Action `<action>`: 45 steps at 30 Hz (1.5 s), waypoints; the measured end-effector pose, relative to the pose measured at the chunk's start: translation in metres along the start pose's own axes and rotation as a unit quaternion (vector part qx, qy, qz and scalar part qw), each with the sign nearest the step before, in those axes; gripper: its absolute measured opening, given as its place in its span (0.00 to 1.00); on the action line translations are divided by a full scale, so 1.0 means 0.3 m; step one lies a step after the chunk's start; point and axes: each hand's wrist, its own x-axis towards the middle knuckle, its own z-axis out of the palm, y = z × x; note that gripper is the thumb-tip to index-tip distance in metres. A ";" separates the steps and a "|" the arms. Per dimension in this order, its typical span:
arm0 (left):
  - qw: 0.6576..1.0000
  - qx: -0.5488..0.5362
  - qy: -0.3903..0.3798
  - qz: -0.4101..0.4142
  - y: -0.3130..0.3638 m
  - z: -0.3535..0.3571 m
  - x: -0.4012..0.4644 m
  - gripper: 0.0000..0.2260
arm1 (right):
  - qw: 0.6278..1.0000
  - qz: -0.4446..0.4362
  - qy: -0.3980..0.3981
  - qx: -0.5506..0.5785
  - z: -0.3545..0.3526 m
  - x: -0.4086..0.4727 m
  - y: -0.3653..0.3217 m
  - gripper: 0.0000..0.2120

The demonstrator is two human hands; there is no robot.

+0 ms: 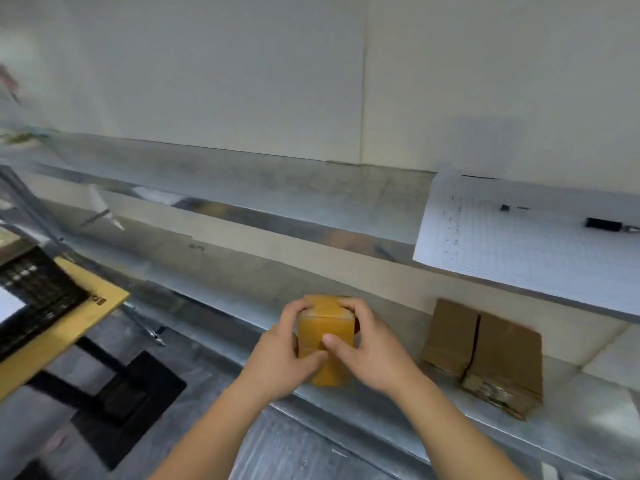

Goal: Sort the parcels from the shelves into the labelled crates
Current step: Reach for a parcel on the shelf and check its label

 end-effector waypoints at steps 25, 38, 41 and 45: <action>0.949 -0.019 0.273 -0.156 -0.716 -0.934 -0.904 0.54 | 0.952 -0.169 -0.254 0.014 1.127 -0.011 -1.000 0.59; 0.917 -0.030 0.307 -0.252 -1.000 -1.201 -1.130 0.32 | 0.885 -0.281 -0.370 -0.041 1.649 0.132 -1.273 0.39; 0.897 -0.054 0.357 -0.254 -1.084 -1.243 -1.159 0.20 | 0.860 -0.301 -0.409 -0.041 1.762 0.193 -1.360 0.41; 0.864 -0.114 0.372 -0.320 -1.151 -1.391 -1.174 0.36 | 0.822 -0.329 -0.465 -0.020 1.870 0.277 -1.489 0.38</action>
